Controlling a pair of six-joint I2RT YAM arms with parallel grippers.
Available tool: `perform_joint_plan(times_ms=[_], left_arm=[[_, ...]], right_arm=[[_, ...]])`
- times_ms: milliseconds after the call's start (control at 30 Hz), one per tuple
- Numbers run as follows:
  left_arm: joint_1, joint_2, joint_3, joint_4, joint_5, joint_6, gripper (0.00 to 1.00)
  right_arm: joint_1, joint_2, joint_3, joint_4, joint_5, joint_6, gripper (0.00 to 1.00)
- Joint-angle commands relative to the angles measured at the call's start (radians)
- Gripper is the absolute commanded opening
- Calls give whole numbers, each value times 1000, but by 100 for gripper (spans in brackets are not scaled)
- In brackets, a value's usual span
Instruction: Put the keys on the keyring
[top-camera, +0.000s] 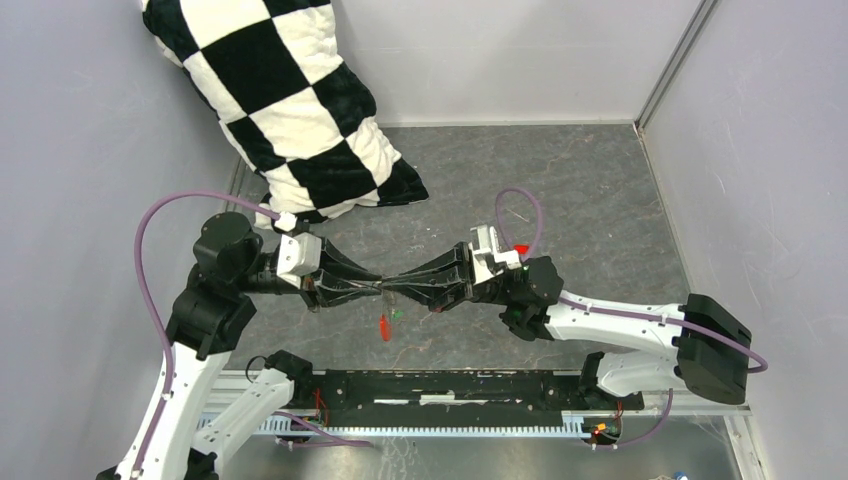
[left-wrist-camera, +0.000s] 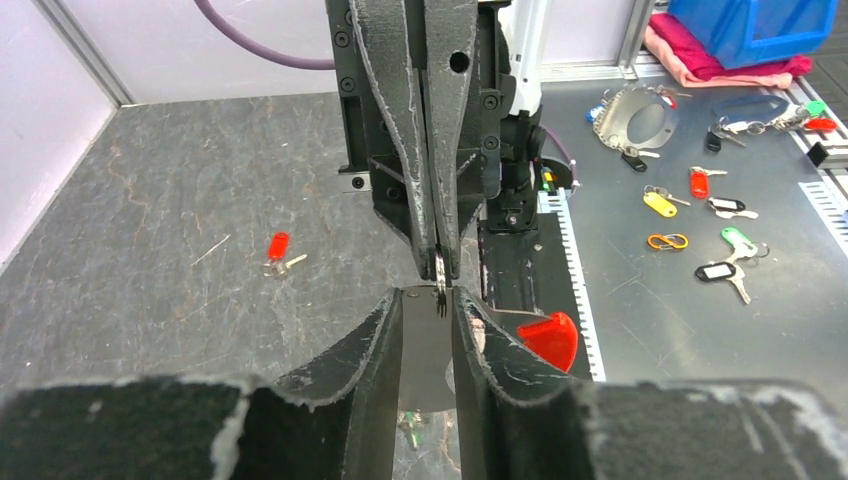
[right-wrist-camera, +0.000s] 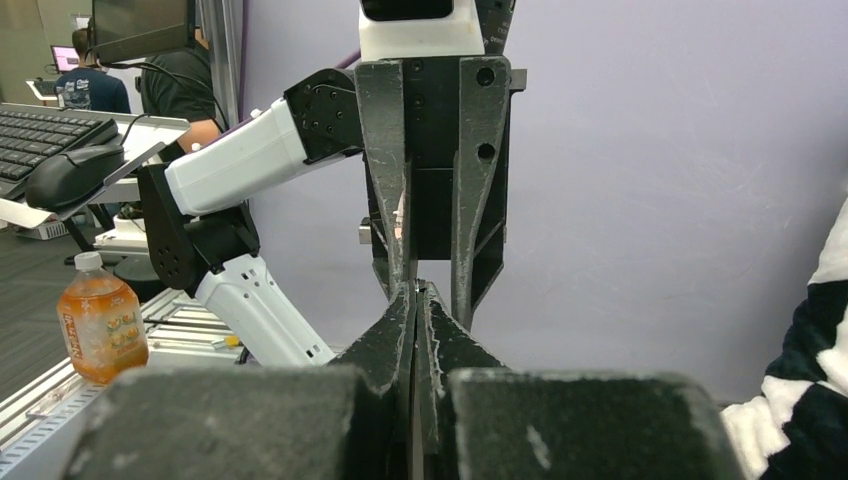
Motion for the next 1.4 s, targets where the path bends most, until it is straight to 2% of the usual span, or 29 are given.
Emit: perform_joint_plan(times_ms=[0,233,533,700,1000,1233,1367], left_arm=[[-4,-9,-8,30,-42,-37,32],[-5,-12,-10,15,-21,-34,22],[-5,-22,-19,19,5,-42,25],[-5,-37,-40,117,-10,-141,23],[-5,-56,-60,164,-39,-191,2],[-5,-79,-79,206,-55,-231,5],[-5,-80,-76,211,-45,-241,15]], right_arm=[[1,3,48,49,-9,17,1],[1,13,51,73,1,29,1],[1,28,48,151,20,67,1],[1,56,50,211,14,116,1],[0,68,44,250,34,136,1],[1,63,43,257,55,132,1],[2,66,37,282,66,147,1]])
